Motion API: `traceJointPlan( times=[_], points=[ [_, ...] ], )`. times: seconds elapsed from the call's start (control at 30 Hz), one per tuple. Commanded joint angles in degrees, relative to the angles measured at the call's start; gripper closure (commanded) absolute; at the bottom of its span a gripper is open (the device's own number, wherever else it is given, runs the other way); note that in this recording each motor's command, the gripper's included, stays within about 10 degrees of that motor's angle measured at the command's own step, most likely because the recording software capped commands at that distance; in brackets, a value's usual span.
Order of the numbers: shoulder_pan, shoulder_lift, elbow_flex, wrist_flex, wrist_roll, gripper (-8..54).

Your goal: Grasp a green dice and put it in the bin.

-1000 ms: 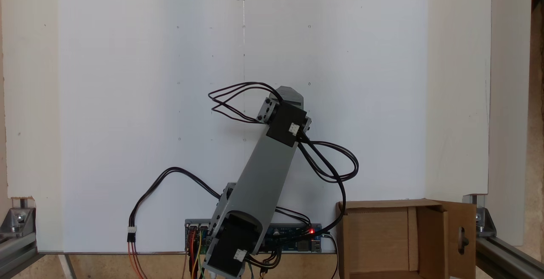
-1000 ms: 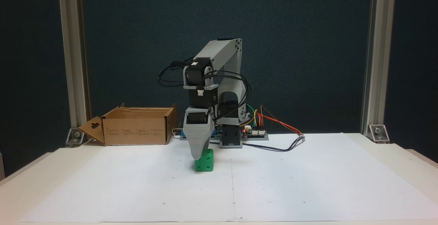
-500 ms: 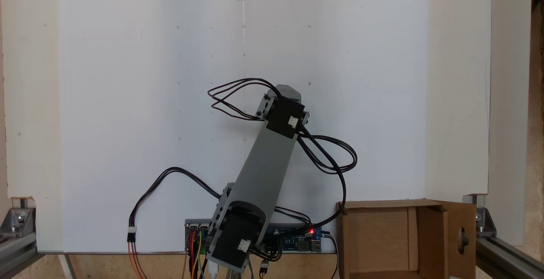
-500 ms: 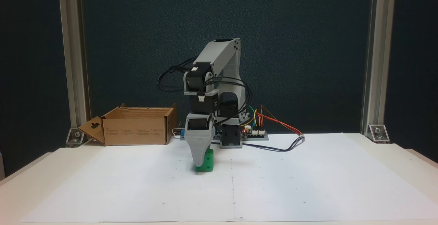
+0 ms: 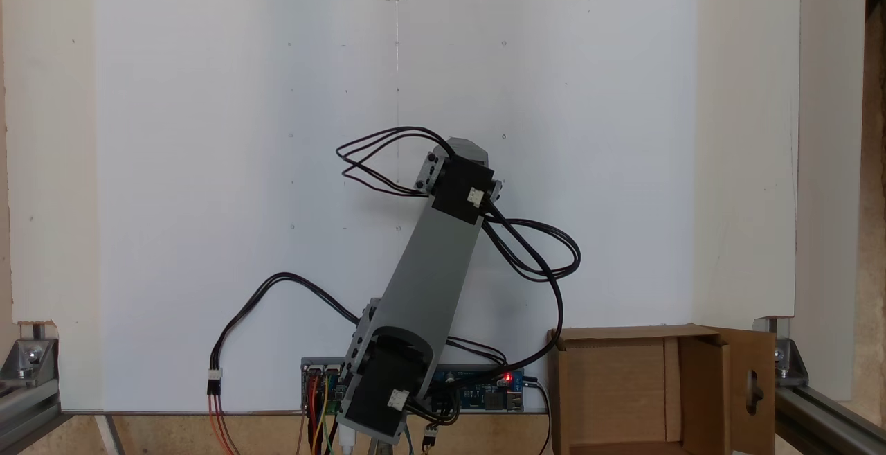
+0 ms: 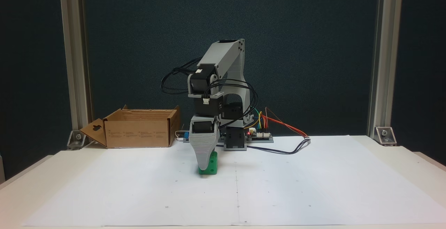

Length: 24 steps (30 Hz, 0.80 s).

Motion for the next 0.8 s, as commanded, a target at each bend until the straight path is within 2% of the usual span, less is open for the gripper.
traceJointPlan(
  times=[0.0, 0.77],
  points=[
    [0.00, -0.26, -0.70, -0.53, 2.99, -0.4],
    [0.18, -3.16, -0.62, -3.60, 2.72, 5.2]
  ],
)
